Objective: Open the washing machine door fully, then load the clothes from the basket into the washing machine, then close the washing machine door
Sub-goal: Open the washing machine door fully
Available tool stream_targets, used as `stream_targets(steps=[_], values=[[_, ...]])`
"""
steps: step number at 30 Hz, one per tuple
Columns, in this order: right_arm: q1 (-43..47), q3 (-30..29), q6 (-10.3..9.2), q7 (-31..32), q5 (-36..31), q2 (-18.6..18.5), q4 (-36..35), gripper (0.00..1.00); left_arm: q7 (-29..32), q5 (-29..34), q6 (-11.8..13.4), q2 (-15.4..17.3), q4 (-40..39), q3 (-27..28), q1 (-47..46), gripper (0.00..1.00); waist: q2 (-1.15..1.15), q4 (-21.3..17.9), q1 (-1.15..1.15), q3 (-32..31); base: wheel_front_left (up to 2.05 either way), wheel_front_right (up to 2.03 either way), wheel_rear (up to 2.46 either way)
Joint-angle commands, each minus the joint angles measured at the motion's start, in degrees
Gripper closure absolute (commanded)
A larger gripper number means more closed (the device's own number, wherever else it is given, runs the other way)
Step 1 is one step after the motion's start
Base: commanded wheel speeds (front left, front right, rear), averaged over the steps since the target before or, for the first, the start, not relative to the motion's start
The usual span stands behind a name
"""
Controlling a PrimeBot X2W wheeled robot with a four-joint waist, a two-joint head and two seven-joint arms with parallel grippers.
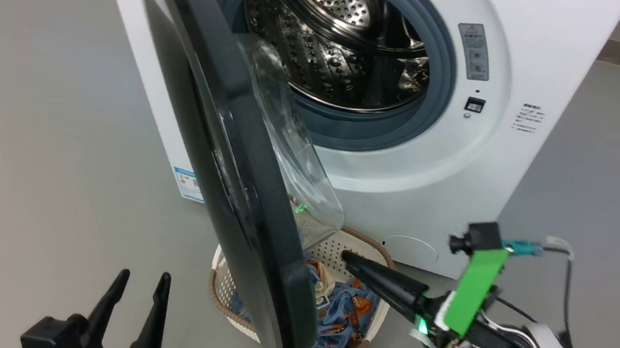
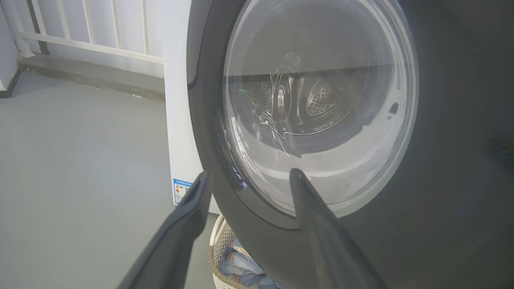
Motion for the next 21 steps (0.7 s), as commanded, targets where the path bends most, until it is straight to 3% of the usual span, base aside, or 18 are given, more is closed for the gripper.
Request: stream_targets(steps=[1, 10, 21], values=[[0.7, -0.1, 0.09, -1.1, -0.6, -0.5, -2.0, 0.00, -0.4, -0.3, -0.1, 1.2, -1.1, 1.9, -1.4, 0.00, 0.00, -0.7, 0.00, -0.3, 0.00, 0.00, 0.00], [4.2, -1.1, 0.09, -7.1, -3.5, -4.3, -2.6, 0.00, -0.4, -0.6, -0.1, 1.5, -1.8, 2.5, -0.2, 0.00, 0.00, -3.3, 0.00, -1.0, 0.00, 0.00, 0.00], [8.6, 2.1, 0.09, -16.7, -8.6, -10.0, -1.5, 0.00, -0.4, -0.5, -0.1, 1.1, -2.5, 3.7, 1.0, 0.00, 0.00, -5.8, 0.00, -1.5, 0.00, 0.00, 0.00]])
